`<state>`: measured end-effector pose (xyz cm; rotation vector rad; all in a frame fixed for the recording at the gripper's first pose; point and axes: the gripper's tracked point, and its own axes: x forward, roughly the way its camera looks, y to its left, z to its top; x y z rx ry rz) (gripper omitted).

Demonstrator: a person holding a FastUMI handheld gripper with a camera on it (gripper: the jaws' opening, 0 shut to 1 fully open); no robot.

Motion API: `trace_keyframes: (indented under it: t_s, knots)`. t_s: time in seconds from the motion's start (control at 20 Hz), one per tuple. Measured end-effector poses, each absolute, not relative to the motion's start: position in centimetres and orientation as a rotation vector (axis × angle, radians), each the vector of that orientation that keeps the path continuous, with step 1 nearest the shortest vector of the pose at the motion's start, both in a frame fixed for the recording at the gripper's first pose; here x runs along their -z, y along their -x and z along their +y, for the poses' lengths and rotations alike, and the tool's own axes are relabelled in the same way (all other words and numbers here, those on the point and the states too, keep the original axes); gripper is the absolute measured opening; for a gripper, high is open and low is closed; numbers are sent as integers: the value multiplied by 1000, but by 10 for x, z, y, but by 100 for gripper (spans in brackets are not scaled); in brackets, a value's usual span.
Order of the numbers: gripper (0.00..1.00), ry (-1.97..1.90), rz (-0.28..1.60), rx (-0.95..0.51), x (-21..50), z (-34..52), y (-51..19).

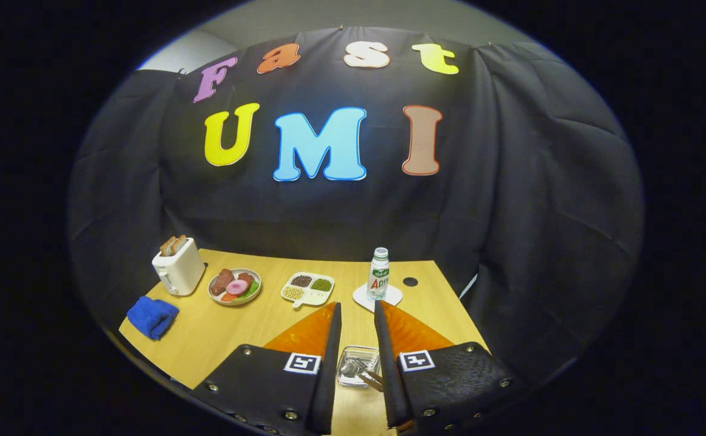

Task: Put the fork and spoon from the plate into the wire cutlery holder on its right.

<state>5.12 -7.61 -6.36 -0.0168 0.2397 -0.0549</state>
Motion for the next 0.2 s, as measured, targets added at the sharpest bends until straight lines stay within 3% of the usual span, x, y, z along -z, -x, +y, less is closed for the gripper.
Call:
trace_keyframes:
  t_s: [0.2]
  knots:
    - [33,12,248,56,64,-79,-53]
